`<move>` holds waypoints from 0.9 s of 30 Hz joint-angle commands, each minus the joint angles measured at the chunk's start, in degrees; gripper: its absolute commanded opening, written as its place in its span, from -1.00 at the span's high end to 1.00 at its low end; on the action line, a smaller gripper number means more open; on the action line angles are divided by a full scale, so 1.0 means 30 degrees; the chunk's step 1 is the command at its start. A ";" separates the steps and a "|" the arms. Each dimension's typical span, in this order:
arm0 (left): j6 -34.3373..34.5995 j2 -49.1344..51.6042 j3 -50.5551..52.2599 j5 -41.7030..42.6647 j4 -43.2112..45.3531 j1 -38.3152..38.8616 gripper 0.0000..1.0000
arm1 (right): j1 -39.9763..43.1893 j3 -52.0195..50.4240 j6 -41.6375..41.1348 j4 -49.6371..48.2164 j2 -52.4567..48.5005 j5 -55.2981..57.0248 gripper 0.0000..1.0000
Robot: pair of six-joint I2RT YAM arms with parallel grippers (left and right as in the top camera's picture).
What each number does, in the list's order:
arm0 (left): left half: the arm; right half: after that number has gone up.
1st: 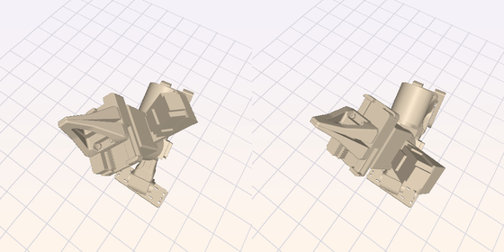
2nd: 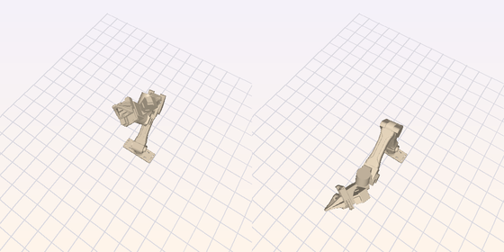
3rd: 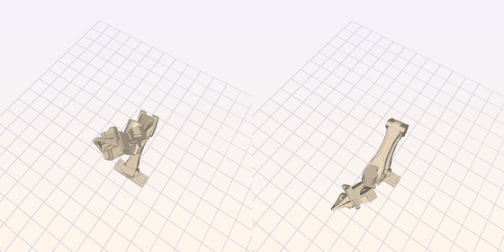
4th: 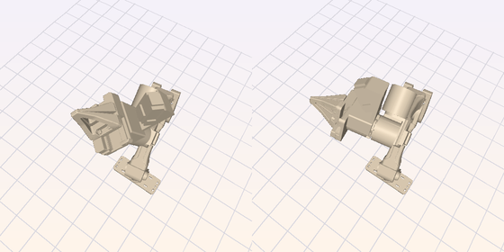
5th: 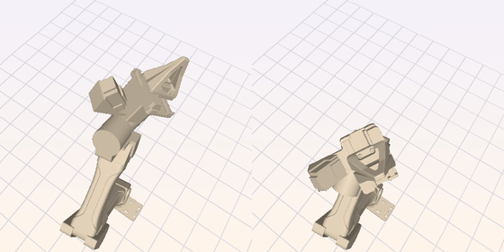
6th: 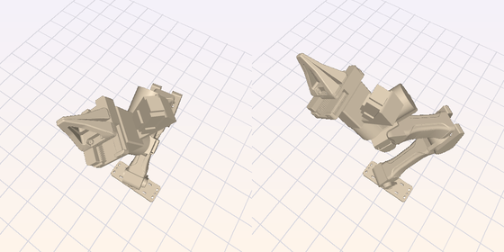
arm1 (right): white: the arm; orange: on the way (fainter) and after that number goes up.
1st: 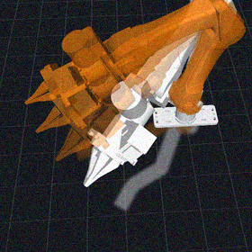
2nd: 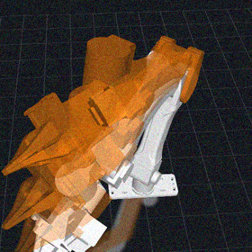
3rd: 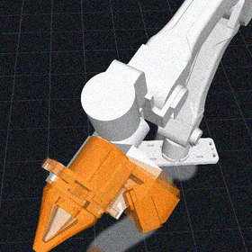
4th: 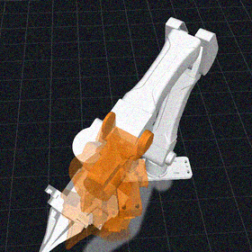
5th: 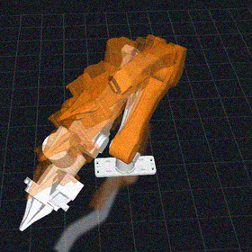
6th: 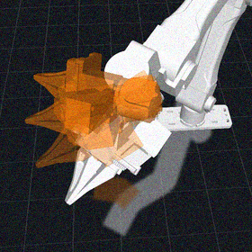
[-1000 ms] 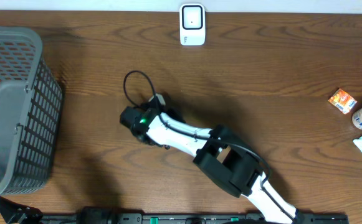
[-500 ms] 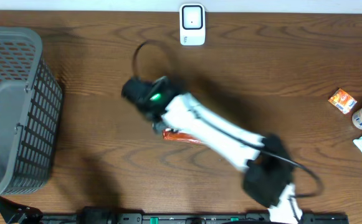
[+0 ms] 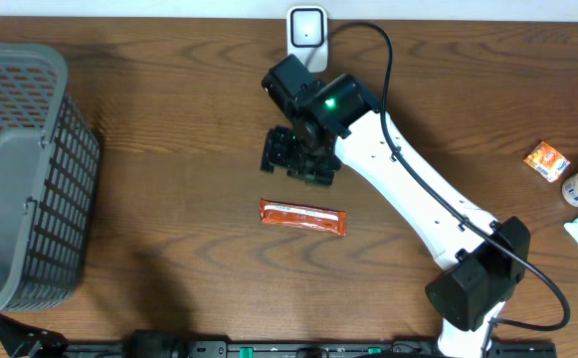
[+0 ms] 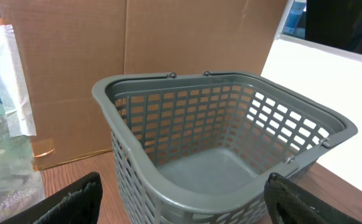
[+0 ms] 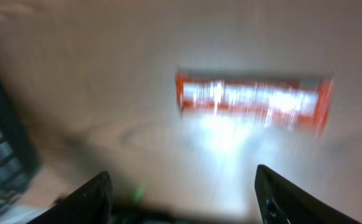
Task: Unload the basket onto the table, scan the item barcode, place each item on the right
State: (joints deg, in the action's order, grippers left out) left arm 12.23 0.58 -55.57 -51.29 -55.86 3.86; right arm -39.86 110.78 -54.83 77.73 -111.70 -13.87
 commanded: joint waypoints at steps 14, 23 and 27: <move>0.0189 -0.0146 0.0131 -0.0044 0.0058 0.0022 -0.67 | 0.1144 -0.0954 -1.1045 0.0765 -0.1450 -0.3461 -0.87; 0.0189 -0.0146 0.0131 -0.0044 -0.0036 0.0022 -0.67 | 0.2528 -0.0954 -1.3748 0.0721 -0.5355 -0.4291 -0.84; 0.0189 -0.0146 0.0138 -0.0044 -0.0233 0.0022 -0.67 | 0.3206 -0.0954 -1.3784 0.0459 -0.6929 -0.5479 -0.75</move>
State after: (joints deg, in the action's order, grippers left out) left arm 12.23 0.58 -55.57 -51.31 -56.40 3.86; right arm -31.77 108.22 -93.54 79.05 -129.75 -26.52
